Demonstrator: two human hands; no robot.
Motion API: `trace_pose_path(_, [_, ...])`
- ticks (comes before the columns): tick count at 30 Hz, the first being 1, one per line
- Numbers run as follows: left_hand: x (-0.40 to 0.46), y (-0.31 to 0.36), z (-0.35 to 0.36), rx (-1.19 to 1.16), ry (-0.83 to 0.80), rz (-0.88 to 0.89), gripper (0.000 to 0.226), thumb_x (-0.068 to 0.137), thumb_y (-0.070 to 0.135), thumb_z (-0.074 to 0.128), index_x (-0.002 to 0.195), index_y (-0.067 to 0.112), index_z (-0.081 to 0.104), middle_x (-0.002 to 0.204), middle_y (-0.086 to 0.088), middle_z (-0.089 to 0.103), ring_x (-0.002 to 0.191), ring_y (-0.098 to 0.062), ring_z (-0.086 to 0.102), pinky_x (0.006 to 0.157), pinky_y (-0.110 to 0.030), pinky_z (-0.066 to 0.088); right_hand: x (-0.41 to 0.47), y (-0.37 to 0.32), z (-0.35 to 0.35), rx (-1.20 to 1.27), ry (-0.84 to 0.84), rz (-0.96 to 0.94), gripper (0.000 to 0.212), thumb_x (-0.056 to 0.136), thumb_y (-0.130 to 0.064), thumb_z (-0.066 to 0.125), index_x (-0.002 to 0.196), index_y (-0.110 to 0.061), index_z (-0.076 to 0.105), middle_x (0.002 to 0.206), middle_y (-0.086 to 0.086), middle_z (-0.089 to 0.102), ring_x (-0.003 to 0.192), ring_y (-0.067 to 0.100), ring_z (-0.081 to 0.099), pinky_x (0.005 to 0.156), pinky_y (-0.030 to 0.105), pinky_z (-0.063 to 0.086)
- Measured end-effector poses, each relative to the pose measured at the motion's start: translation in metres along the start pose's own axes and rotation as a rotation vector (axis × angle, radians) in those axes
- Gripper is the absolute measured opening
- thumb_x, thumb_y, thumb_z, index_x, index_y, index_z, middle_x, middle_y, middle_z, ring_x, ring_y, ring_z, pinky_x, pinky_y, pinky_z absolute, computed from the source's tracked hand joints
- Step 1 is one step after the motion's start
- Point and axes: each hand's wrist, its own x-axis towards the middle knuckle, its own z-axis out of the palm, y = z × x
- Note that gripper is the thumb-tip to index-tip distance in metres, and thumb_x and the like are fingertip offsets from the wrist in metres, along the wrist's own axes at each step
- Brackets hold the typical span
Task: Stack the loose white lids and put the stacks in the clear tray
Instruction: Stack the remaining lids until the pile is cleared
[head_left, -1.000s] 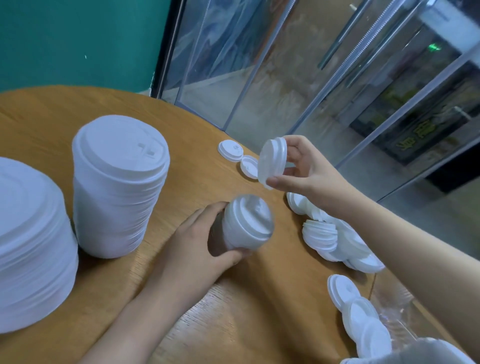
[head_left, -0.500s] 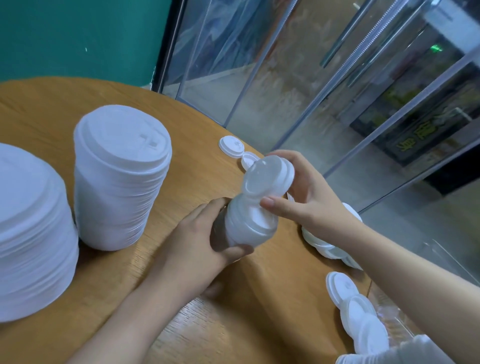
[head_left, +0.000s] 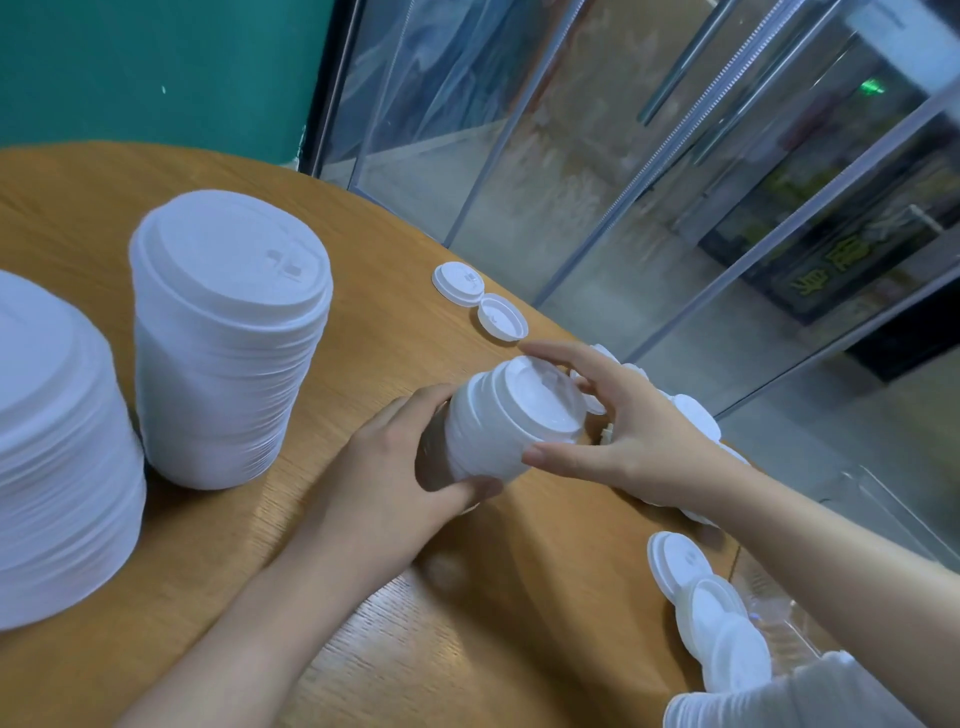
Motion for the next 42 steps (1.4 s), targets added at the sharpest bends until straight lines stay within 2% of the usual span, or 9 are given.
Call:
trace_pose_path(5, [0.002,0.001,0.002,0.005,-0.002,-0.003,0.073,0.064,0.049,0.09,0.129,0.049,0.056,0.115,0.027,0.061,0.107,0.0,0.061,0.091,-0.026,0.051,0.008,-0.001,0.002,-0.009,-0.082,0.007,0.078,0.074,-0.051,0.082,0.144,-0.041,0.049,0.138,-0.035,0.052,0.132,-0.014,0.042,0.102,0.001,0.03])
trace_pose_path(13, [0.0,0.001,0.0,-0.016,-0.014,0.002,0.07,0.068,0.046,0.088,0.13,0.049,0.055,0.117,0.025,0.062,0.109,0.0,0.06,0.092,-0.028,0.052,0.011,0.007,0.013,0.06,-0.133,-0.001,0.083,0.074,-0.043,0.085,0.147,-0.032,0.047,0.139,-0.021,0.056,0.136,-0.003,0.048,0.109,0.015,0.04])
trace_pose_path(17, [-0.001,-0.001,0.001,0.001,-0.011,0.015,0.072,0.067,0.044,0.088,0.131,0.048,0.055,0.118,0.027,0.06,0.112,0.001,0.057,0.095,-0.029,0.05,0.017,0.009,-0.002,-0.011,-0.293,0.035,0.111,0.064,-0.061,0.088,0.156,-0.049,0.028,0.152,-0.029,0.042,0.141,-0.006,0.041,0.115,0.021,0.038])
trace_pose_path(19, [-0.002,0.0,0.0,-0.007,-0.016,0.007,0.073,0.067,0.044,0.088,0.131,0.05,0.054,0.118,0.029,0.06,0.112,0.002,0.057,0.095,-0.028,0.05,0.028,0.009,-0.018,0.012,-0.3,0.032,0.114,0.065,-0.066,0.087,0.158,-0.045,0.025,0.155,-0.025,0.041,0.14,-0.005,0.044,0.111,0.02,0.042])
trace_pose_path(24, [-0.001,0.001,0.0,-0.019,-0.006,-0.002,0.076,0.066,0.047,0.089,0.133,0.053,0.053,0.12,0.031,0.058,0.112,0.002,0.057,0.098,-0.029,0.049,0.092,0.046,-0.033,-0.194,-0.127,0.154,0.083,0.08,-0.061,0.08,0.15,-0.034,0.046,0.148,-0.022,0.05,0.134,-0.002,0.049,0.113,0.031,0.045])
trace_pose_path(28, [-0.002,-0.004,0.005,-0.005,0.023,0.003,0.076,0.064,0.05,0.088,0.132,0.053,0.052,0.117,0.031,0.056,0.111,0.003,0.055,0.094,-0.024,0.047,0.136,0.096,-0.007,-0.517,-0.129,0.224,0.066,0.092,-0.041,0.075,0.149,-0.018,0.051,0.153,-0.001,0.051,0.14,0.02,0.047,0.113,0.031,0.035])
trace_pose_path(33, [-0.002,-0.006,0.007,-0.012,0.03,0.019,0.077,0.065,0.044,0.091,0.132,0.052,0.054,0.121,0.032,0.056,0.117,0.003,0.053,0.095,-0.019,0.043,0.169,0.126,0.018,-0.579,-0.019,0.246,0.036,0.089,-0.016,0.059,0.125,-0.018,0.066,0.132,0.0,0.063,0.122,0.026,0.058,0.101,0.04,0.048])
trace_pose_path(37, [-0.002,-0.008,0.006,0.006,0.031,0.038,0.076,0.066,0.044,0.091,0.132,0.051,0.055,0.12,0.031,0.057,0.116,0.003,0.053,0.092,-0.012,0.04,0.168,0.11,0.021,-0.678,0.003,0.181,0.012,0.09,-0.014,0.059,0.1,-0.012,0.065,0.104,0.005,0.066,0.098,0.031,0.06,0.082,0.039,0.049])
trace_pose_path(42, [-0.001,-0.008,0.005,-0.003,0.042,0.036,0.076,0.064,0.043,0.091,0.13,0.053,0.056,0.119,0.033,0.056,0.112,0.004,0.054,0.089,-0.013,0.04,0.134,0.099,0.006,-0.472,0.064,0.157,0.008,0.089,-0.022,0.063,0.09,-0.014,0.061,0.09,0.001,0.067,0.088,0.027,0.062,0.08,0.047,0.055])
